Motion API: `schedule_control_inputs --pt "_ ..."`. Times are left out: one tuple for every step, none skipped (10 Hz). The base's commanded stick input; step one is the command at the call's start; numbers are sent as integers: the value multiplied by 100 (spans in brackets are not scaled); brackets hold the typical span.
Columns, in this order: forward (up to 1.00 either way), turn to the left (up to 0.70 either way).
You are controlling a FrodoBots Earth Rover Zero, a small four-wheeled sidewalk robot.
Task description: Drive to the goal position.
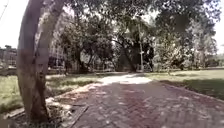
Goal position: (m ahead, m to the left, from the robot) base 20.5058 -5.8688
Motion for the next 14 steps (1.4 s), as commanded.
schedule_control_inputs --pt "70 -35" --pt "70 -30" --pt "70 -15" --pt "70 -1" --pt "70 0" --pt "70 0" --pt "70 0" --pt "70 0" --pt "70 0" --pt "70 0" --pt "70 0" --pt "70 0" --pt "70 0" --pt "70 0"
